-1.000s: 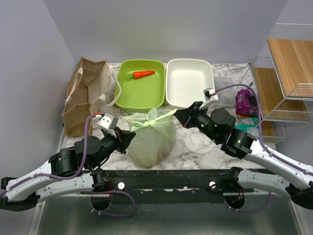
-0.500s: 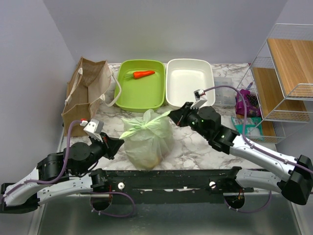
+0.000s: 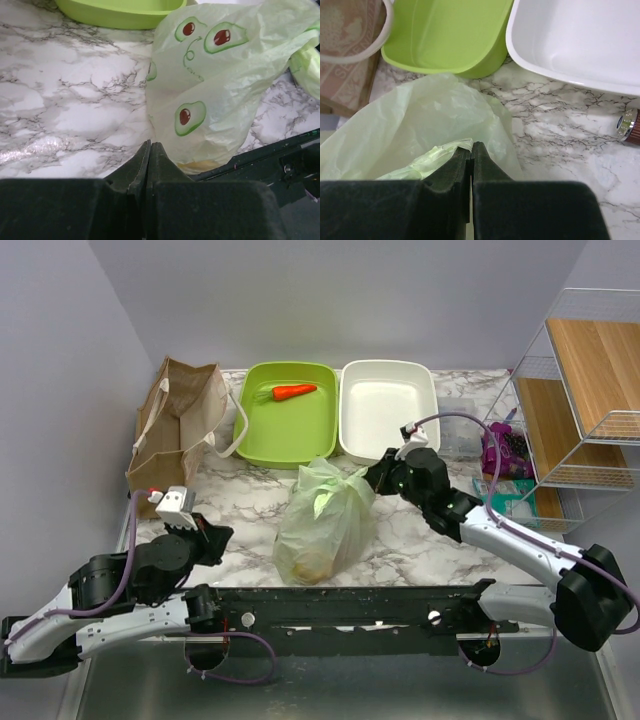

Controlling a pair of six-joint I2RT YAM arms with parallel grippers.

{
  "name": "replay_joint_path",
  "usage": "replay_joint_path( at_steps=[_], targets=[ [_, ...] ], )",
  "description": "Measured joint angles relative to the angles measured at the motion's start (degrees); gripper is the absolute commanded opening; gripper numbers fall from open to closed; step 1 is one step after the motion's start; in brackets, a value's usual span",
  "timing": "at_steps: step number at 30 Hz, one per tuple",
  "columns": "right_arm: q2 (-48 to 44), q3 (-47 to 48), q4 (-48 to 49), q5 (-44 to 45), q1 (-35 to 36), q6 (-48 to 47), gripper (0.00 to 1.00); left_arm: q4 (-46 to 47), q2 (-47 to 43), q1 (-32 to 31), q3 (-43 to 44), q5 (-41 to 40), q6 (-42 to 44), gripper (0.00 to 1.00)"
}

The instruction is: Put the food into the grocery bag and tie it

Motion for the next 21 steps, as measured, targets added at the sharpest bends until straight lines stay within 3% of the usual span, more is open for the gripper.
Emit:
replay_joint_path(
  at_steps=[3,6,16,21],
  targets=[
    [-0.6,-0.4,-0.7,-2.1,0.0,-2.0,0.01,2.8,1.0,0.0,0.3,1.3,4.4,0.46],
    [-2.9,-0.4,-1.0,-4.8,0.0,-4.0,0.01,6.4,4.6,0.0,3.6,5.0,10.6,0.64],
    [-7.0,4.2,-4.7,-10.4,0.0,-7.8,0.01,7.8,37.2,0.4,30.6,20.8,30.5,0.67],
    [-6.9,4.5,-5.6,-11.4,0.0,-8.2,0.01,4.4,47.3,4.8,38.0,30.5,35.0,0.58]
  ],
)
